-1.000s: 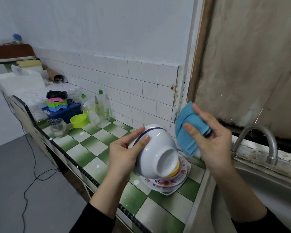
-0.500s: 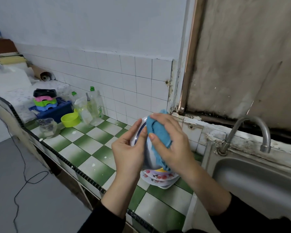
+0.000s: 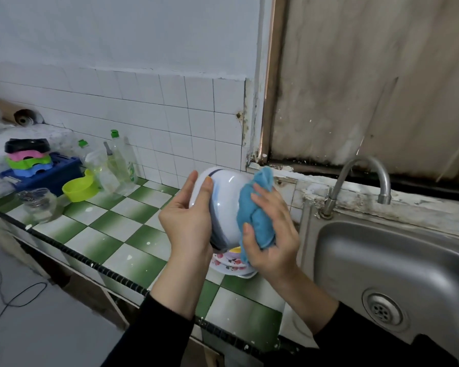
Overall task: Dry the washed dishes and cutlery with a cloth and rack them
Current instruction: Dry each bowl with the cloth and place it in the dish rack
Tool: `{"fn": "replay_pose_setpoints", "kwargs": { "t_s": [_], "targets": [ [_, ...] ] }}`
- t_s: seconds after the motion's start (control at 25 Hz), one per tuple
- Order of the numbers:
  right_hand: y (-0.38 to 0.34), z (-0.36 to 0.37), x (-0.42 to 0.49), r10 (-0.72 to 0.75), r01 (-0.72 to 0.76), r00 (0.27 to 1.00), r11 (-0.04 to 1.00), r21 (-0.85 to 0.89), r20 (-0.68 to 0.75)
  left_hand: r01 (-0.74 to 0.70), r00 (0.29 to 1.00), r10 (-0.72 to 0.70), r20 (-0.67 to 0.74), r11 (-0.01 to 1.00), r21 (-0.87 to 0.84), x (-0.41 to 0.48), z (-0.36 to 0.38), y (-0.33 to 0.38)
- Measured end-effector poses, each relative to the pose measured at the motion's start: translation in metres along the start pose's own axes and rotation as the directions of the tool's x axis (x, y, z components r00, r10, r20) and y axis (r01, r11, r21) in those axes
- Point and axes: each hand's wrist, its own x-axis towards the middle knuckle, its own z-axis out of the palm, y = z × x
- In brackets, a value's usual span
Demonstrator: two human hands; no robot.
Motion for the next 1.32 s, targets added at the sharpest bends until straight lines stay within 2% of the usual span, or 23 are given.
{"fn": "replay_pose_setpoints", "kwargs": {
  "t_s": [0.12, 0.16, 0.2, 0.28, 0.36, 0.4, 0.44, 0.56, 0.64, 0.72, 0.84, 1.0, 1.08, 1.16, 1.32],
  "targets": [
    [-0.006, -0.011, -0.007, 0.288, -0.281, 0.946, 0.957, 0.066, -0.149, -0.016, 0.999, 0.016, 0.035, 1.0, 0.015, -0.009, 0.004, 0.005],
    [-0.012, -0.013, -0.004, 0.333, -0.323, 0.929, 0.942, 0.088, -0.164, -0.02, 0.999, 0.019, 0.038, 0.999, 0.025, -0.015, 0.007, 0.004],
    [-0.019, -0.016, -0.001, 0.328, -0.316, 0.928, 0.944, 0.094, -0.175, -0.011, 0.999, 0.01, 0.036, 1.0, 0.022, -0.021, 0.01, 0.004],
    [-0.03, -0.029, 0.006, 0.201, -0.193, 0.965, 0.979, 0.061, -0.168, 0.037, 0.999, -0.037, 0.025, 0.999, -0.02, -0.033, 0.016, 0.002],
    [-0.035, -0.05, 0.009, 0.064, -0.061, 0.993, 0.998, 0.034, -0.098, 0.109, 0.994, -0.109, 0.004, 0.988, -0.109, -0.041, 0.02, 0.002],
    [-0.034, -0.063, 0.01, 0.045, -0.042, 0.997, 0.998, 0.039, -0.067, 0.137, 0.99, -0.139, 0.0, 0.979, -0.151, -0.046, 0.023, 0.003],
    [-0.032, -0.079, 0.01, 0.069, -0.066, 0.996, 0.996, 0.052, -0.059, 0.161, 0.987, -0.163, 0.0, 0.971, -0.174, -0.054, 0.027, 0.002],
    [-0.028, -0.137, 0.013, 0.266, -0.253, 0.952, 0.963, 0.096, -0.154, 0.218, 0.976, -0.216, 0.027, 0.962, -0.167, -0.088, 0.045, -0.003],
    [-0.031, -0.183, 0.014, 0.339, -0.335, 0.925, 0.941, 0.051, -0.172, 0.254, 0.967, -0.249, 0.049, 0.953, -0.163, -0.113, 0.058, -0.01],
    [-0.036, -0.231, 0.012, 0.408, -0.415, 0.905, 0.909, -0.041, -0.12, 0.29, 0.956, -0.276, 0.098, 0.942, -0.169, -0.137, 0.071, -0.016],
    [-0.046, -0.308, 0.002, 0.545, -0.532, 0.838, 0.822, -0.203, 0.011, 0.327, 0.93, -0.296, 0.217, 0.937, -0.121, -0.181, 0.093, -0.029],
    [-0.062, -0.39, -0.02, 0.626, -0.528, 0.741, 0.767, -0.365, 0.243, 0.409, 0.852, -0.345, 0.394, 0.908, -0.088, -0.241, 0.127, -0.051],
    [-0.075, -0.421, -0.033, 0.652, -0.544, 0.723, 0.741, -0.394, 0.227, 0.47, 0.757, -0.388, 0.525, 0.882, -0.026, -0.272, 0.146, -0.064],
    [-0.087, -0.447, -0.043, 0.65, -0.544, 0.739, 0.73, -0.414, 0.175, 0.493, 0.662, -0.419, 0.622, 0.868, 0.061, -0.3, 0.161, -0.076],
    [-0.102, -0.5, -0.058, 0.67, -0.598, 0.741, 0.68, -0.424, 0.03, 0.444, 0.559, -0.394, 0.729, 0.885, 0.138, -0.353, 0.192, -0.093]
  ]
}}
